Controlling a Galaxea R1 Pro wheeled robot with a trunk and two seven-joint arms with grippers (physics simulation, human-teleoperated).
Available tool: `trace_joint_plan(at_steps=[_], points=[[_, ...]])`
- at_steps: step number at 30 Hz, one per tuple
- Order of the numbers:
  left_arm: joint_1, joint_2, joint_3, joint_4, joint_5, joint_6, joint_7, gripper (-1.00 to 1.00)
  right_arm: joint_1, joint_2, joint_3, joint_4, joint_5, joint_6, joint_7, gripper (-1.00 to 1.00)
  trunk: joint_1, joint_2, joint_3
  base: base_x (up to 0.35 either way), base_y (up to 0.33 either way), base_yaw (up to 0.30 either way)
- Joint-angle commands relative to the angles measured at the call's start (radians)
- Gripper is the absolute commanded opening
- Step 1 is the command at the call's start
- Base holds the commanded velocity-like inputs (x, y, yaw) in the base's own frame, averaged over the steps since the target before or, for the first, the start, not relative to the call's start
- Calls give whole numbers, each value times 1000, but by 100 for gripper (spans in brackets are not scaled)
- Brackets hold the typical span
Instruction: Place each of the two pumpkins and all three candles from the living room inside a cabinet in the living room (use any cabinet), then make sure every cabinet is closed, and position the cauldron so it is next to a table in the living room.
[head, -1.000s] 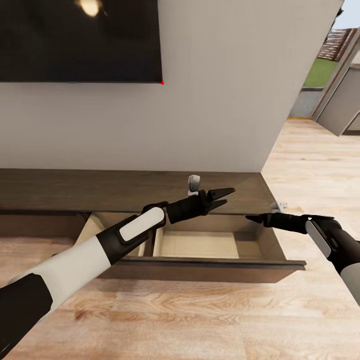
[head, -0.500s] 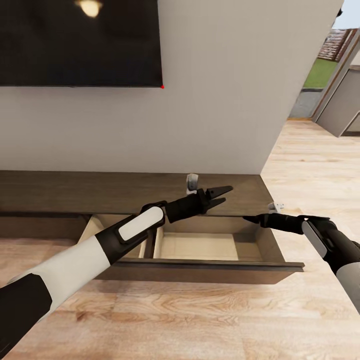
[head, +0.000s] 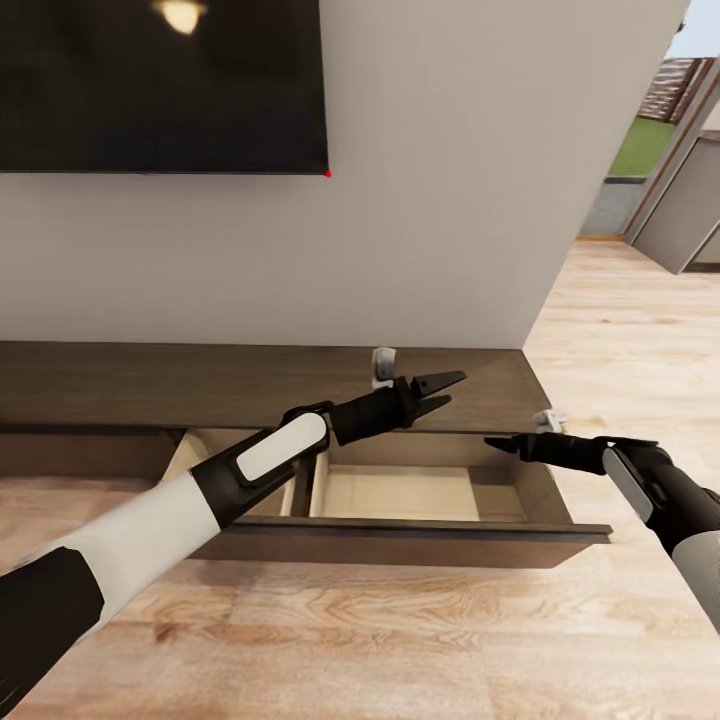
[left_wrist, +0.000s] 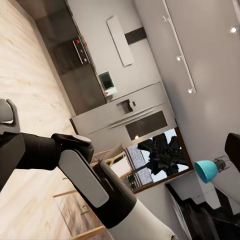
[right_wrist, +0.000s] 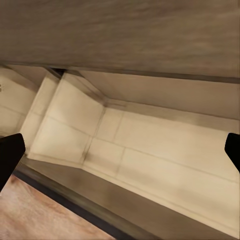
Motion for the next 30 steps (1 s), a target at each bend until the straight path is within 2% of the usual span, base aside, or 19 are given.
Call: trace_joint_plan(at_steps=[1,9,15,30], points=[[0,1,0,0,0,0,0,100,0,1,0,0,0,0,0,100,0,0,0,0,181,0],[0,16,0,-3,0,1,-3,100,0,12,0,1,0,0,0,100,0,0,0,0,251,0],[0,16,-1,-18,-1,0,-2,100,0,12,0,0,0,0,-1,100,0,0,0,0,37,-1],[0,15,-1,-18,-1,0,0,100,2,12,-1,3,-1,-1,1,100,0,0,17,0,0,-203]])
